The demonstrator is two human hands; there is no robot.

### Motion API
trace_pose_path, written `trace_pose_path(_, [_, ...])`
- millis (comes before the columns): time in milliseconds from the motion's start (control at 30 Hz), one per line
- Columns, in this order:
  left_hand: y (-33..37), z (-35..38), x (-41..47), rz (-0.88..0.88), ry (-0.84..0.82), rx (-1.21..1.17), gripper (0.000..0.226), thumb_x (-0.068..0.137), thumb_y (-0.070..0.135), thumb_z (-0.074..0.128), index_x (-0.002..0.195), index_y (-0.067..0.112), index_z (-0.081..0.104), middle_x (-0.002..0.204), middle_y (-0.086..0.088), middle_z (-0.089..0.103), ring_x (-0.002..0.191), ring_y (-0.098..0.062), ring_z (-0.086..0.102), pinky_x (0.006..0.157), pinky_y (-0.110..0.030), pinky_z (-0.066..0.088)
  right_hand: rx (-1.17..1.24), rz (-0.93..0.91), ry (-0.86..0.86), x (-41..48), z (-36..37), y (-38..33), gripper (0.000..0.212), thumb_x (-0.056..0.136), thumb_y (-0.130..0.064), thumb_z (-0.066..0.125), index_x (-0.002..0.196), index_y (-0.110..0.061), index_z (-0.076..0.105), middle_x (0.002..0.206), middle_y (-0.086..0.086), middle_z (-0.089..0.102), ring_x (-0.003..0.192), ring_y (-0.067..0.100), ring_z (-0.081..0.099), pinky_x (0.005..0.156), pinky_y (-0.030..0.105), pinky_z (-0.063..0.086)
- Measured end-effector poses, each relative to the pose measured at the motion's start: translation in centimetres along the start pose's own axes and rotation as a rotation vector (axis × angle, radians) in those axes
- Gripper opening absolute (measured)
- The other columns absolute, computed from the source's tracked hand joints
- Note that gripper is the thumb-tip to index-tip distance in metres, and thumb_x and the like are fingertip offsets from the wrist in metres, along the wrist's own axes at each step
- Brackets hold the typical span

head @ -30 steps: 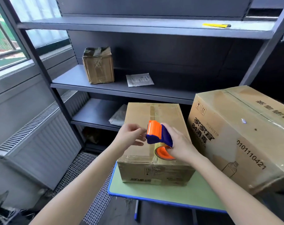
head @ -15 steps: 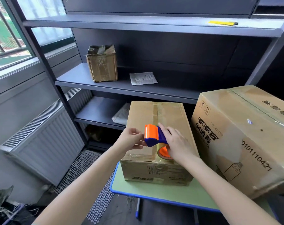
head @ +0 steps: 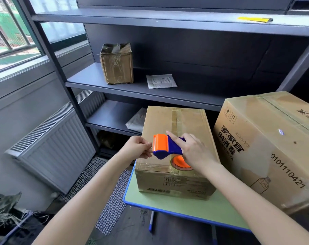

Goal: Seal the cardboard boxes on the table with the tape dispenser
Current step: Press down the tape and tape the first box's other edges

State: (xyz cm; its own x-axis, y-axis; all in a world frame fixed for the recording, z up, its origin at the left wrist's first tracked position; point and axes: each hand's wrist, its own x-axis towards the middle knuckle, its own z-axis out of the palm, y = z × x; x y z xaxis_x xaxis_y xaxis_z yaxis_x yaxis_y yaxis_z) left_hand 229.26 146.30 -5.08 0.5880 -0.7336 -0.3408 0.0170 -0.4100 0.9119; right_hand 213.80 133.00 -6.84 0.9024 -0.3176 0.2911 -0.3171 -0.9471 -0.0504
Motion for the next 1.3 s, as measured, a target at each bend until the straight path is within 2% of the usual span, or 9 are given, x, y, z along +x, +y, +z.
trace_pose_path(133, [-0.7, -1.3, -0.7, 0.003, 0.017, 0.011, 0.022, 0.096, 0.01, 0.053, 0.074, 0.007, 0.053, 0.048, 0.005, 0.062, 0.047, -0.005, 0.058, 0.052, -0.017, 0.05, 0.001, -0.033, 0.05, 0.1, -0.1, -0.8, 0.082, 0.059, 0.005, 0.08, 0.134, -0.015, 0.052, 0.075, 0.012, 0.053, 0.064, 0.026, 0.053, 0.05, 0.026, 0.035])
trace_pose_path(200, [-1.1, -1.6, -1.3, -0.005, 0.023, 0.002, 0.022, 0.095, 0.009, 0.053, 0.073, 0.007, 0.053, 0.05, 0.004, 0.062, 0.05, -0.008, 0.057, 0.054, -0.019, 0.05, 0.015, -0.059, 0.027, 0.0, -0.1, -1.6, 0.08, 0.063, 0.005, 0.077, 0.136, -0.014, 0.049, 0.078, 0.013, 0.054, 0.067, 0.027, 0.053, 0.053, 0.027, 0.033])
trace_pose_path(333, [-2.4, -4.2, -2.5, -0.018, 0.147, -0.029, 0.024, 0.095, 0.007, 0.053, 0.071, 0.005, 0.053, 0.054, -0.003, 0.06, 0.051, -0.013, 0.052, 0.045, -0.015, 0.046, 0.024, -0.051, -0.089, -0.7, -1.1, -2.0, 0.07, 0.089, 0.0, 0.05, 0.148, -0.025, 0.022, 0.102, 0.015, 0.05, 0.095, 0.029, 0.048, 0.074, 0.032, 0.037])
trace_pose_path(433, [-3.6, -6.4, -3.4, -0.055, 0.141, -0.052, 0.022, 0.095, 0.007, 0.054, 0.073, 0.005, 0.053, 0.053, -0.001, 0.059, 0.046, -0.009, 0.051, 0.046, -0.015, 0.045, -0.033, -0.009, -0.186, -1.9, -1.8, -0.6, 0.069, 0.095, -0.006, 0.039, 0.149, -0.034, 0.006, 0.114, 0.007, 0.044, 0.104, 0.022, 0.042, 0.087, 0.028, 0.035])
trace_pose_path(667, [-5.8, -5.5, -3.7, -0.127, 0.121, -0.05, 0.023, 0.095, 0.008, 0.054, 0.072, 0.007, 0.052, 0.046, 0.004, 0.054, 0.05, -0.01, 0.049, 0.049, -0.015, 0.045, -0.082, -0.023, -0.258, -3.2, -2.3, -1.3, 0.068, 0.098, -0.011, 0.039, 0.15, -0.034, 0.001, 0.116, 0.006, 0.042, 0.104, 0.02, 0.039, 0.085, 0.027, 0.033])
trace_pose_path(900, [-7.8, -7.6, -2.6, -0.176, 0.163, 0.059, 0.021, 0.095, 0.01, 0.054, 0.075, 0.004, 0.054, 0.064, -0.008, 0.055, 0.054, -0.014, 0.048, 0.052, -0.02, 0.044, -0.177, 0.017, -0.315, -3.6, -2.7, 0.7, 0.064, 0.098, -0.01, 0.029, 0.148, -0.04, 0.001, 0.114, 0.004, 0.043, 0.107, 0.023, 0.04, 0.089, 0.03, 0.032])
trace_pose_path(1033, [-7.9, -6.3, -1.6, -0.124, 0.22, 0.093, 0.024, 0.094, 0.01, 0.052, 0.071, 0.005, 0.053, 0.059, -0.007, 0.05, 0.05, -0.015, 0.04, 0.05, -0.022, 0.037, -0.207, 0.043, -0.339, -3.5, -2.6, 0.6, 0.064, 0.099, -0.01, 0.028, 0.148, -0.04, 0.001, 0.115, 0.005, 0.042, 0.108, 0.023, 0.04, 0.088, 0.03, 0.032])
trace_pose_path(1167, [-9.3, -5.4, -0.8, -0.076, 0.282, 0.16, 0.034, 0.091, 0.027, 0.06, 0.064, 0.01, 0.049, 0.054, -0.004, 0.049, 0.049, -0.015, 0.041, 0.054, -0.025, 0.039, -0.22, 0.058, -0.356, -3.6, -2.6, 0.8, 0.063, 0.099, -0.012, 0.03, 0.149, -0.039, 0.002, 0.115, 0.005, 0.042, 0.107, 0.023, 0.04, 0.088, 0.03, 0.032])
trace_pose_path(1300, [-10.7, -4.8, 0.1, -0.046, 0.337, 0.193, 0.032, 0.09, 0.032, 0.061, 0.069, 0.009, 0.053, 0.061, -0.005, 0.055, 0.052, -0.014, 0.044, 0.059, -0.028, 0.041, -0.211, 0.07, -0.363, -3.7, -2.5, 0.4, 0.063, 0.099, -0.014, 0.032, 0.148, -0.039, 0.001, 0.115, 0.006, 0.042, 0.106, 0.024, 0.041, 0.089, 0.032, 0.034])
